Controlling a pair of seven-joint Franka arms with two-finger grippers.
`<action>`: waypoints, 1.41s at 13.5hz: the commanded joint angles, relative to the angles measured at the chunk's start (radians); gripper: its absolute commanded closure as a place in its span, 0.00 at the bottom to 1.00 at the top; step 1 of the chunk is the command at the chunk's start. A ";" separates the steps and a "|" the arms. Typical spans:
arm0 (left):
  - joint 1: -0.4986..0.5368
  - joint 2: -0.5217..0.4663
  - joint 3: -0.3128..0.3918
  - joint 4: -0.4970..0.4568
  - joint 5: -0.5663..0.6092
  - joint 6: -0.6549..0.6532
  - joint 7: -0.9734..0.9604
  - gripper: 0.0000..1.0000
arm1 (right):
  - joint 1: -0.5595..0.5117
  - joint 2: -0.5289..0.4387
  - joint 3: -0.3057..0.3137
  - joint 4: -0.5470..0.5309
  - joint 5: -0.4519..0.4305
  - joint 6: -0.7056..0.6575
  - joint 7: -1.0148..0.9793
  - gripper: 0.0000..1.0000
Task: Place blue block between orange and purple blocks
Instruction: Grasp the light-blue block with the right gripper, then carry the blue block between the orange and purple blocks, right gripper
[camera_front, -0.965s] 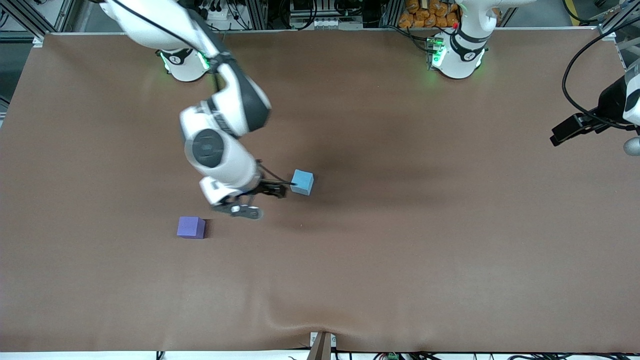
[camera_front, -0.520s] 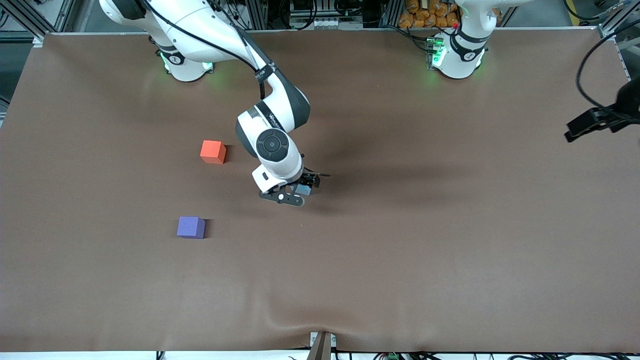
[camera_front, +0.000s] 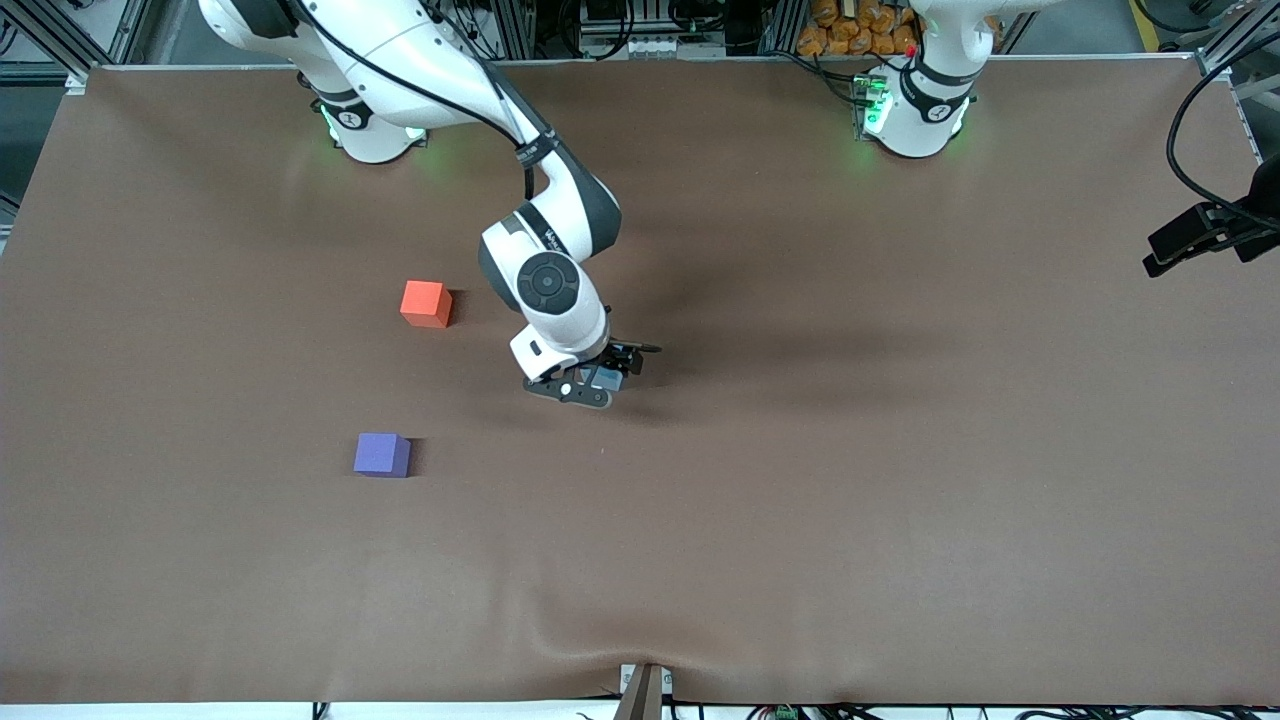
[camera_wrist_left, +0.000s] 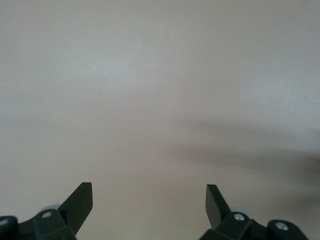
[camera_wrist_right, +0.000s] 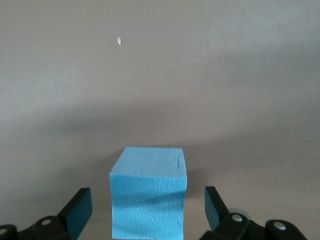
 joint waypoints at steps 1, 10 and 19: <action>0.007 -0.018 -0.003 -0.004 0.003 -0.028 0.024 0.00 | 0.030 -0.005 -0.010 -0.038 0.008 0.020 0.030 0.00; 0.002 -0.022 -0.022 -0.003 -0.005 -0.061 0.046 0.00 | -0.160 -0.132 -0.016 0.014 0.010 -0.229 -0.132 1.00; 0.005 -0.025 -0.077 -0.004 -0.009 -0.067 0.044 0.00 | -0.478 -0.341 -0.016 -0.391 0.008 -0.163 -0.718 1.00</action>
